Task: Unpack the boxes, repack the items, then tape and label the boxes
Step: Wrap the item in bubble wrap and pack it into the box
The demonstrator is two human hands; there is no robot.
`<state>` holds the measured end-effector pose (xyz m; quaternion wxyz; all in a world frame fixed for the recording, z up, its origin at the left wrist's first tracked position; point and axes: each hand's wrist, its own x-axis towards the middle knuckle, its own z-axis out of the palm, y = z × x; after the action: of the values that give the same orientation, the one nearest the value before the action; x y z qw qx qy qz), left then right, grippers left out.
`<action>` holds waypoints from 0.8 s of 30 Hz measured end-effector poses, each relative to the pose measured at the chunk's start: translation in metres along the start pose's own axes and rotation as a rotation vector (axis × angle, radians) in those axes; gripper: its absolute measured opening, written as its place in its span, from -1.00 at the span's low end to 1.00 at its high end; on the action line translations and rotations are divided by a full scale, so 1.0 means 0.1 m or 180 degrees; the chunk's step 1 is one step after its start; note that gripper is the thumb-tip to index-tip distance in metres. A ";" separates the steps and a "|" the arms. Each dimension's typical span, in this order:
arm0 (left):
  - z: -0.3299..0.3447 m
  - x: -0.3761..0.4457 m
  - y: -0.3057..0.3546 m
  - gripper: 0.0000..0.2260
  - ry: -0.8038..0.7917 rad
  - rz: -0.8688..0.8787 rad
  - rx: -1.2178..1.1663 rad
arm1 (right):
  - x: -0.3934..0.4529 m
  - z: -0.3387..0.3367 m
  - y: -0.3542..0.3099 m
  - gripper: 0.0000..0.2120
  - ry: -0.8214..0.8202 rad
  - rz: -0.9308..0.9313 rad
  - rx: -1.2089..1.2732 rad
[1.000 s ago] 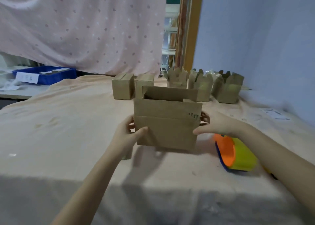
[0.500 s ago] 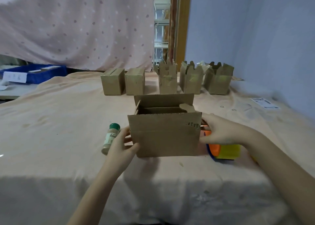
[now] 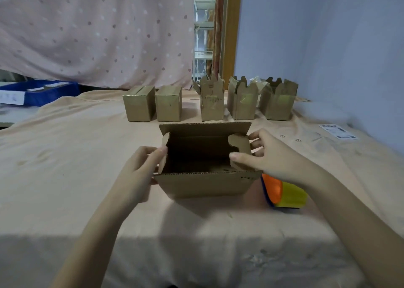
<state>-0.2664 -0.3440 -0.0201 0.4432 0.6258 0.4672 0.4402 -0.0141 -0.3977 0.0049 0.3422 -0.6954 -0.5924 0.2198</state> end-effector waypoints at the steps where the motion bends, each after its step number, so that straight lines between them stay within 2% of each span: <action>1: 0.00 -0.02 -0.01 -0.61 -0.0110 -0.0019 0.0105 | -0.01 0.01 0.02 -0.27 0.0034 -0.0017 0.0007; 5: 0.01 -0.06 -0.02 -0.36 -0.0309 -0.0106 0.0207 | -0.06 0.03 0.04 -0.25 0.0150 -0.0026 -0.0118; 9: 0.06 -0.09 -0.01 -0.50 -0.0214 -0.0034 0.0502 | -0.07 0.05 0.02 -0.22 0.0309 0.0023 -0.0323; 12: 0.08 -0.11 -0.04 -0.61 -0.0144 0.0073 0.0474 | -0.10 0.05 0.01 -0.34 0.0370 -0.0005 -0.0315; 16: 0.09 -0.15 -0.07 -0.72 -0.0168 0.0177 0.0078 | -0.11 -0.03 0.06 -0.57 0.0197 0.0086 0.0302; 19: 0.09 -0.14 -0.06 -0.71 -0.0140 0.0290 -0.0075 | -0.10 -0.09 0.10 -0.73 0.0196 0.0067 0.0751; 24: 0.13 -0.01 -0.01 -0.67 -0.0058 0.0399 -0.0140 | -0.06 -0.11 0.10 -0.68 0.0260 -0.0088 0.1068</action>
<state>-0.2541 -0.3469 -0.0239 0.4327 0.6479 0.4132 0.4715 -0.0015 -0.4069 0.0043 0.4803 -0.6287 -0.5425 0.2825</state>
